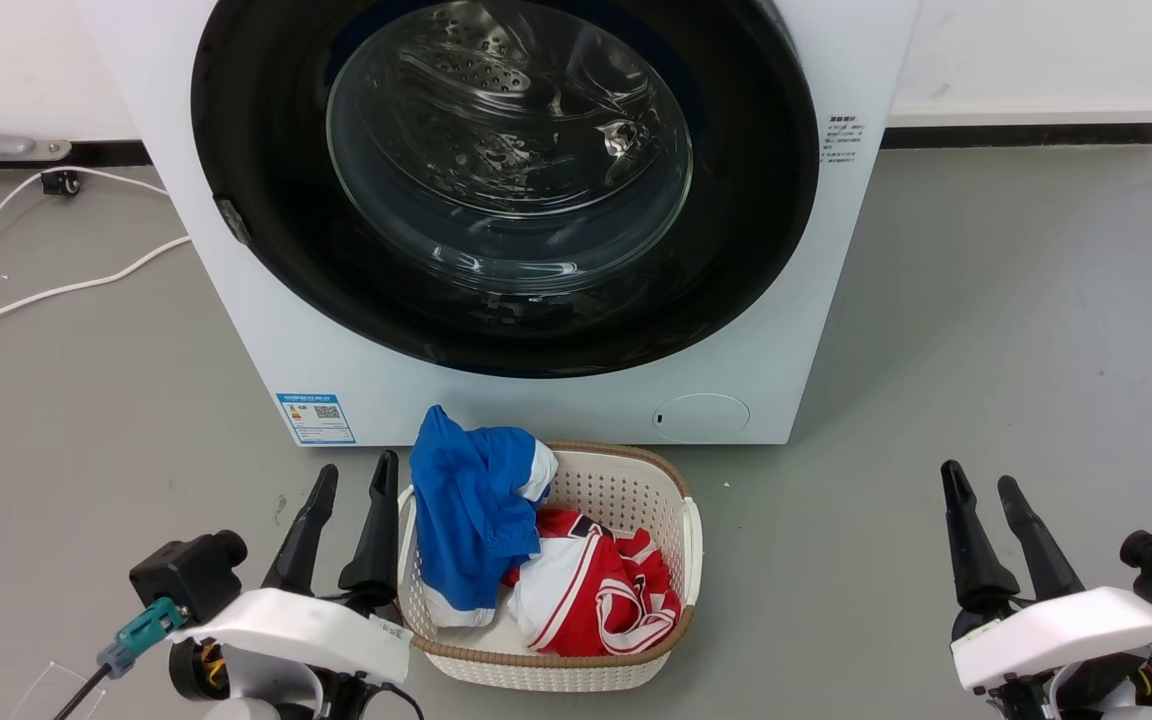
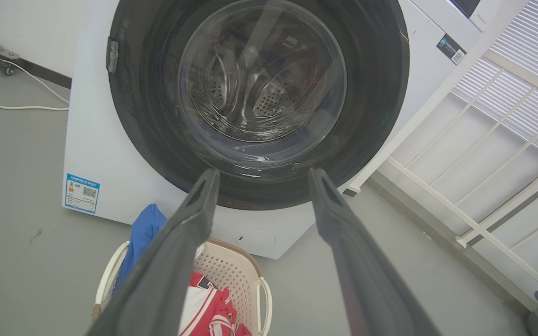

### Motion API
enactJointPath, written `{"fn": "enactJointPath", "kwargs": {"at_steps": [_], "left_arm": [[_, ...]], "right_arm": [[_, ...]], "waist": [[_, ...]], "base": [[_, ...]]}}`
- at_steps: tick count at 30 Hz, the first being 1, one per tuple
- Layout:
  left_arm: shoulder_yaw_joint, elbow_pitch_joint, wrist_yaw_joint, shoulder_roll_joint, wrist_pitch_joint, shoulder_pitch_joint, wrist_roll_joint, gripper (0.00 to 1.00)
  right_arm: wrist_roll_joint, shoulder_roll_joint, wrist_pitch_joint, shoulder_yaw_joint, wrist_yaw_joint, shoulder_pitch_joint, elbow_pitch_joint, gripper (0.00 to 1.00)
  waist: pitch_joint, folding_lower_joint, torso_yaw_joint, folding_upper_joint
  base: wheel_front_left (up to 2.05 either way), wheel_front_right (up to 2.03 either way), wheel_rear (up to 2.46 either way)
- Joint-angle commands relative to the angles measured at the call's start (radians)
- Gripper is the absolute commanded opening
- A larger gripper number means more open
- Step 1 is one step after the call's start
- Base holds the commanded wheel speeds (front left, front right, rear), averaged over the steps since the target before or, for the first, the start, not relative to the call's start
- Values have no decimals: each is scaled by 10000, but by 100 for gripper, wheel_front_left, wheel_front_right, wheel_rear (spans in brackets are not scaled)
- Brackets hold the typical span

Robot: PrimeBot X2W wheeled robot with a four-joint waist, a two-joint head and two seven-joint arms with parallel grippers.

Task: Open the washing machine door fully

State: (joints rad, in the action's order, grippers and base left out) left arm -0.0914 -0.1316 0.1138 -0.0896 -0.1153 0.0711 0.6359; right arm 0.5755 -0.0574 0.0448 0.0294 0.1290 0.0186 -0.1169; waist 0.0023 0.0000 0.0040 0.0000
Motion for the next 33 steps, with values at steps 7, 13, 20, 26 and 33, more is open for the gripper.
{"fn": "enactJointPath", "kwargs": {"at_steps": [7, 13, 20, 26, 33], "left_arm": [[-177, 18, -195, -246, -267, 160, -1158, 100], [-411, -14, -408, -501, -483, 94, -2157, 100], [-616, 22, -607, -668, -652, 128, -2889, 100], [-792, -89, -627, -762, -791, 152, -3335, 100], [-791, -122, -552, -701, -945, 169, -3654, 100]], "right_arm": [[-1110, 29, 129, -75, 16, -44, 256, 100], [-1981, 43, 194, -56, 18, -144, 348, 100], [-2667, 56, 260, -43, 20, -179, 410, 100], [-3142, 63, 306, -19, 20, -200, 436, 100], [-3552, 67, 362, -45, 22, -221, 431, 100]], "waist": [[-18, 0, -6, 0], [-62, 0, 1, 0], [-75, 0, 19, 0], [-80, 0, 12, 0], [-69, 0, -6, 0]], "base": [[0, 0, 0], [0, 0, 0], [0, 0, 0], [0, 0, 0], [0, 0, 0]]}}
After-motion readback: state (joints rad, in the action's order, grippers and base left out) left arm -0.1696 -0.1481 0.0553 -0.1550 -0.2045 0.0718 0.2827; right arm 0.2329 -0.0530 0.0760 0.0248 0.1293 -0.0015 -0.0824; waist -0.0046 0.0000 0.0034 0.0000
